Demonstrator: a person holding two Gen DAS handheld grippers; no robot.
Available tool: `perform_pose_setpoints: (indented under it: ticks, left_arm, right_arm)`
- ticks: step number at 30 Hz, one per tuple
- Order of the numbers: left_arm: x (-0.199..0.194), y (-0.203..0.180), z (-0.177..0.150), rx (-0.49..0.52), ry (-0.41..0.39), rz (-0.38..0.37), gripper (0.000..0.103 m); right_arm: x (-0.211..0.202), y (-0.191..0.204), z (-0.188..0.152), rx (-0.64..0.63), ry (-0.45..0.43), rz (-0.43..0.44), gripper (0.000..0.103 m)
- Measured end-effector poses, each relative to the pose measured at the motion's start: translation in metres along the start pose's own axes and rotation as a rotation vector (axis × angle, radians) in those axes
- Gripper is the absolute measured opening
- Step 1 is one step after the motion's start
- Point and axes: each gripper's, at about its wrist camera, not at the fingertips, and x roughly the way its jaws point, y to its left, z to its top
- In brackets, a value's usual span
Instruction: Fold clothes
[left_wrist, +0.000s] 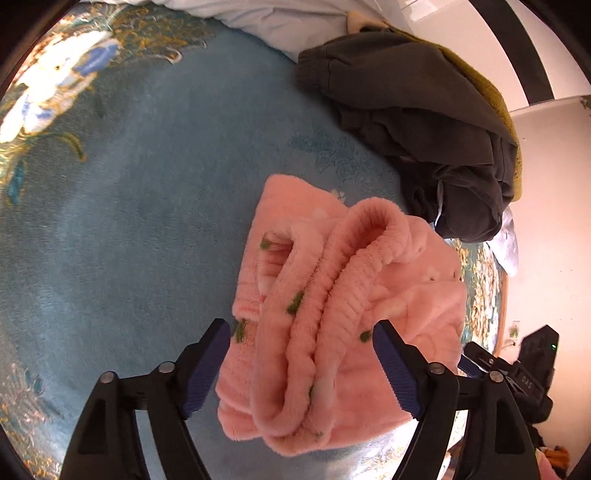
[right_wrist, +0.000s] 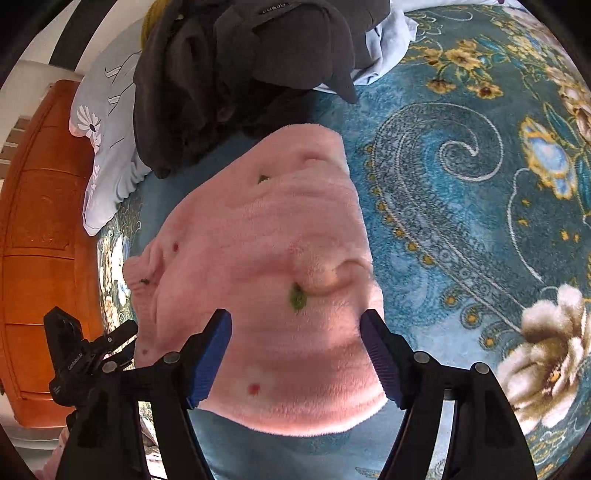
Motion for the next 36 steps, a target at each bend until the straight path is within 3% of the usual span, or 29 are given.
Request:
perform_pose_setpoints:
  ticks: [3,5,9,12,14,15,17,20,25,30,36]
  left_arm:
    - [0.025,0.013,-0.002,0.012,0.057,-0.002,0.086]
    - [0.037,0.023,-0.004,-0.011,0.081,-0.039,0.096]
    - [0.048,0.040,-0.006,-0.105,0.098,-0.110,0.099]
    - [0.045,0.038,-0.008,-0.137,0.082,-0.126,0.090]
    - [0.042,0.034,-0.010,-0.158,0.077,-0.142,0.073]
    - [0.040,0.031,-0.011,-0.163,0.073,-0.140,0.069]
    - [0.035,0.025,-0.012,-0.166,0.068,-0.132,0.053]
    - [0.021,0.010,-0.014,-0.117,0.048,-0.099,0.044]
    - [-0.017,-0.010,-0.024,-0.063,0.023,-0.100,0.043]
    - [-0.073,-0.015,-0.041,-0.005,0.016,-0.115,0.043]
    - [-0.112,-0.027,-0.055,0.040,0.031,-0.131,0.043]
  right_arm:
    - [0.016,-0.019,0.005,0.048,0.017,0.031,0.073]
    - [0.025,-0.032,0.007,0.095,0.029,0.070,0.077]
    - [0.043,-0.050,0.008,0.165,0.071,0.145,0.079]
    - [0.051,-0.053,0.008,0.220,0.085,0.163,0.079]
    - [0.053,-0.052,0.007,0.264,0.088,0.163,0.078]
    - [0.053,-0.051,0.007,0.281,0.087,0.157,0.077]
    - [0.049,-0.044,0.006,0.280,0.079,0.130,0.059]
    - [0.035,-0.029,0.004,0.247,0.073,0.108,0.044]
    - [-0.002,0.001,-0.008,0.191,0.052,0.127,0.039]
    - [-0.045,0.021,-0.047,0.196,0.040,0.141,0.038]
    - [-0.092,0.032,-0.084,0.215,0.048,0.147,0.038]
